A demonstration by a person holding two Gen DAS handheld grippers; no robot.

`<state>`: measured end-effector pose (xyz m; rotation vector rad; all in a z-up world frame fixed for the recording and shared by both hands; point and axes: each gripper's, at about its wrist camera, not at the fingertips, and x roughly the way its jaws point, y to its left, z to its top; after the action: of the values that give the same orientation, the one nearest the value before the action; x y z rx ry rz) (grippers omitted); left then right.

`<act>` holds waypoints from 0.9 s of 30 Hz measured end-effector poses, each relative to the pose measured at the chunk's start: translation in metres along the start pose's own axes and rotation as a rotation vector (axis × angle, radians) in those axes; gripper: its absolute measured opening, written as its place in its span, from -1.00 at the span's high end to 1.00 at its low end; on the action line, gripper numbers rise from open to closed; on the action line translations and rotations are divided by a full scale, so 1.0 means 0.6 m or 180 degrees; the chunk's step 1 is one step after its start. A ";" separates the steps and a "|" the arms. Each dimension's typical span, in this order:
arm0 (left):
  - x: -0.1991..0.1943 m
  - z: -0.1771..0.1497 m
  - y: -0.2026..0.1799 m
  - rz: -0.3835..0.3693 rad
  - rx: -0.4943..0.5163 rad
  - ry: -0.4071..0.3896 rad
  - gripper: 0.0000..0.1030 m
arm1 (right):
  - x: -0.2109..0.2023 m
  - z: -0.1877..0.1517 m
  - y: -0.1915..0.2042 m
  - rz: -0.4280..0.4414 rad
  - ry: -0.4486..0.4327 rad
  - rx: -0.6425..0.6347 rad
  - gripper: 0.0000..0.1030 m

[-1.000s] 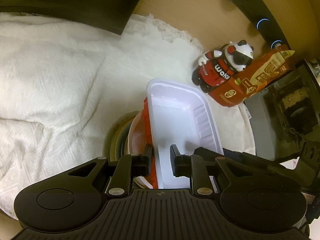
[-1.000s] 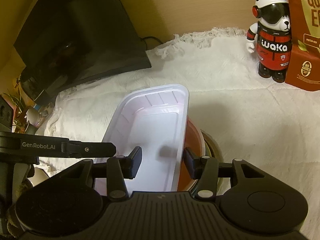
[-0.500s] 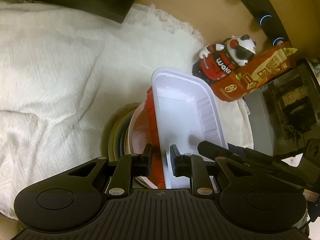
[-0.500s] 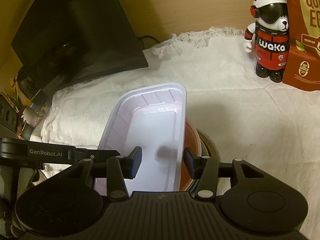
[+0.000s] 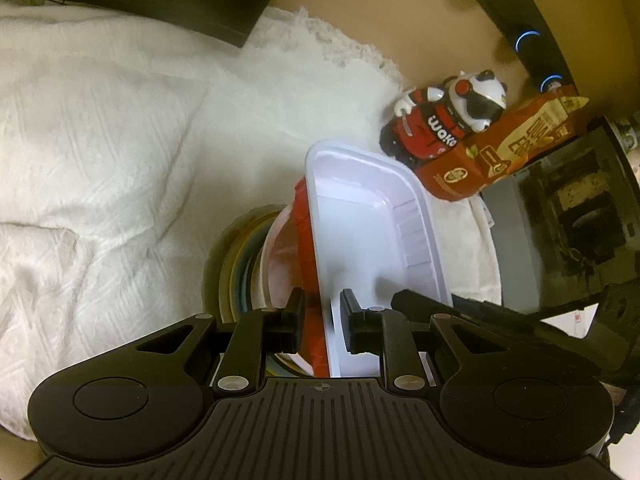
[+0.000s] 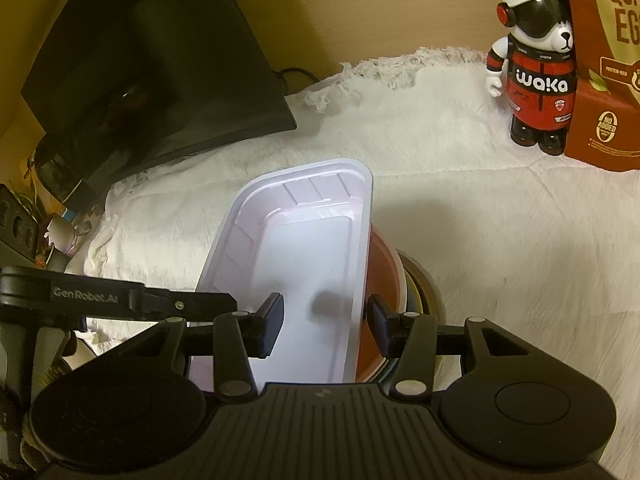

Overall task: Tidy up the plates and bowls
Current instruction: 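Lower the lavender tray onto the top of the bowl stack with both tools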

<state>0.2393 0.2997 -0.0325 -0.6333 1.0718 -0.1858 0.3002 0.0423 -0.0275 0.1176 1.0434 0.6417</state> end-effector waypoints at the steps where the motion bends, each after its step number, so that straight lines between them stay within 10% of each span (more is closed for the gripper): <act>1: -0.004 0.001 0.002 0.0002 -0.0001 -0.0021 0.58 | -0.001 -0.001 0.000 -0.0001 -0.0007 0.0006 0.08; 27: -0.001 -0.001 -0.004 -0.0053 0.0074 0.0065 0.58 | -0.011 -0.011 0.006 -0.0035 -0.0107 0.0028 0.08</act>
<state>0.2387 0.2980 -0.0310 -0.6207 1.0829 -0.2193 0.2909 0.0401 -0.0243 0.1299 1.0139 0.6234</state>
